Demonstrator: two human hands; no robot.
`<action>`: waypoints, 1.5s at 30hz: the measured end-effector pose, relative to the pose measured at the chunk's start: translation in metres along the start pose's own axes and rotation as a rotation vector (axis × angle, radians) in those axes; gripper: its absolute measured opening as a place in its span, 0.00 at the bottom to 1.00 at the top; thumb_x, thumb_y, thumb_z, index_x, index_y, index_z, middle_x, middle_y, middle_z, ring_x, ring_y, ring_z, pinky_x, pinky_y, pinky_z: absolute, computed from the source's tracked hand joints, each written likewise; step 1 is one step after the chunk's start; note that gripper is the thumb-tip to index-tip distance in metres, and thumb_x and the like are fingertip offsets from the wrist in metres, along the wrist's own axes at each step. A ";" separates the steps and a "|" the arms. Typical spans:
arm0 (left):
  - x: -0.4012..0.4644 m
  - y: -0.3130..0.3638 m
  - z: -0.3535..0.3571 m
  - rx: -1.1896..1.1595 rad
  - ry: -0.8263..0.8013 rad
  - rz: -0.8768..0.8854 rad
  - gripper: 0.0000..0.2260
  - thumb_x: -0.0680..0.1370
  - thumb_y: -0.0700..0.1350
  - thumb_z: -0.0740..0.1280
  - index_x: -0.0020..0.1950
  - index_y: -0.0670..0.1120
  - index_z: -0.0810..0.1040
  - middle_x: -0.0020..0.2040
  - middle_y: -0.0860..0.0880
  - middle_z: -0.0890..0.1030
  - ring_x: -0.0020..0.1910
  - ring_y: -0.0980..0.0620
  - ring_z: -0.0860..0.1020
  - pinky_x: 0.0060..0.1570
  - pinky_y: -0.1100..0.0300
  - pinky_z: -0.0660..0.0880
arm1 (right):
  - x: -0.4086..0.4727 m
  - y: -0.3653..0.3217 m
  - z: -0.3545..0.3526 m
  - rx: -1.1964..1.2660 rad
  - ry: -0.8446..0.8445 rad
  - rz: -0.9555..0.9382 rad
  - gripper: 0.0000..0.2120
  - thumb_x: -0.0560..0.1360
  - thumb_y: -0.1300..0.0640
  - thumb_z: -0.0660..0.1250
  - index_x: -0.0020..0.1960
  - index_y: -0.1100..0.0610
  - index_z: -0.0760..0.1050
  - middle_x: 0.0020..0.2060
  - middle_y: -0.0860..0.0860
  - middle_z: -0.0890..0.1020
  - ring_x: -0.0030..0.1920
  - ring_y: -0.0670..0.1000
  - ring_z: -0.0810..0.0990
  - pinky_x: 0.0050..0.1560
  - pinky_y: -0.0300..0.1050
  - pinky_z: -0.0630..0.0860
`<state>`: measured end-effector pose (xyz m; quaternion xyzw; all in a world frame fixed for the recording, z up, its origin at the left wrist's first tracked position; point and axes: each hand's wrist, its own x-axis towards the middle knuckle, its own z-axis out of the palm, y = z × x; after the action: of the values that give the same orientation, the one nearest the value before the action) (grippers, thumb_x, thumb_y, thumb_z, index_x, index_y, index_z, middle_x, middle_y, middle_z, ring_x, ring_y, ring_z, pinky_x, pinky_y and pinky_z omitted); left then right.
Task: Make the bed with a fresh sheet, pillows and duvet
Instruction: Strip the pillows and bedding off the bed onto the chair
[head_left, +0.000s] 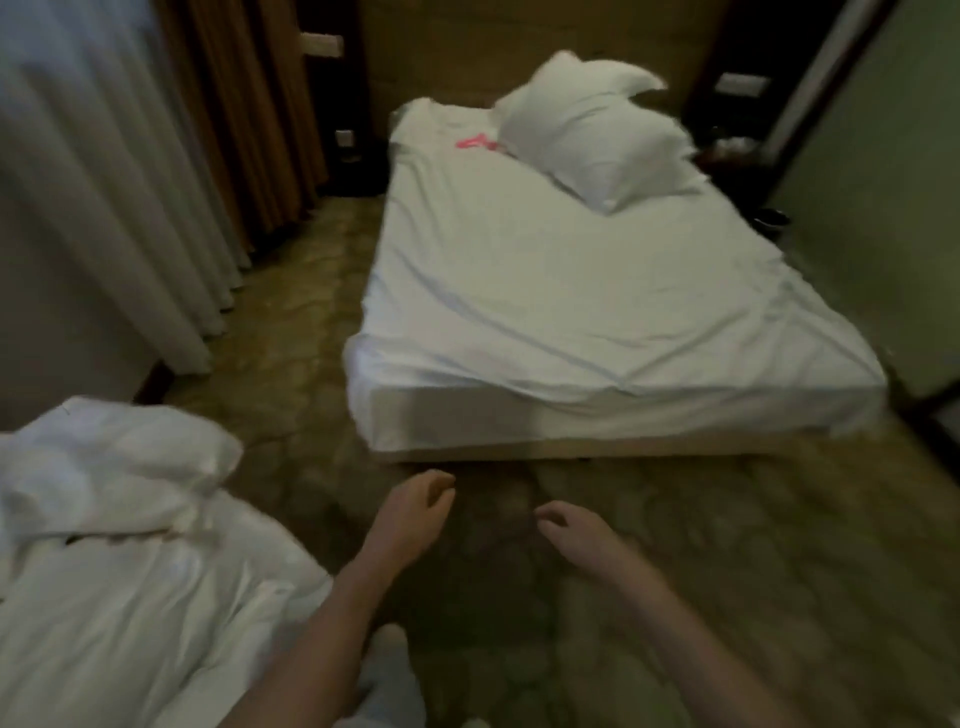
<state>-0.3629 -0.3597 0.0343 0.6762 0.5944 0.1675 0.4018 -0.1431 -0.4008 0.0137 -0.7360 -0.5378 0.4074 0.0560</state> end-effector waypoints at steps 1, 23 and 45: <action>0.002 0.009 0.016 0.016 -0.081 0.004 0.13 0.80 0.45 0.62 0.64 0.47 0.75 0.59 0.50 0.78 0.58 0.54 0.76 0.59 0.59 0.73 | -0.009 0.018 -0.006 0.062 0.026 0.040 0.16 0.81 0.52 0.58 0.68 0.52 0.71 0.64 0.48 0.75 0.63 0.48 0.73 0.54 0.37 0.67; 0.126 0.108 0.197 0.160 -0.708 -0.020 0.04 0.81 0.48 0.61 0.49 0.54 0.75 0.48 0.52 0.79 0.47 0.58 0.77 0.45 0.65 0.73 | -0.027 0.209 -0.129 0.730 0.452 0.412 0.14 0.81 0.56 0.60 0.63 0.58 0.76 0.57 0.53 0.78 0.51 0.45 0.73 0.45 0.34 0.69; 0.326 0.401 0.444 0.008 -1.038 -0.041 0.09 0.81 0.37 0.57 0.56 0.38 0.76 0.44 0.45 0.79 0.40 0.50 0.78 0.38 0.62 0.72 | 0.057 0.426 -0.290 1.132 0.535 0.679 0.05 0.80 0.60 0.62 0.48 0.56 0.76 0.46 0.55 0.79 0.46 0.51 0.78 0.52 0.47 0.76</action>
<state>0.2954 -0.1946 -0.0260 0.6598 0.3308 -0.2000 0.6444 0.3713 -0.4270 -0.0468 -0.7955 0.0475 0.4246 0.4296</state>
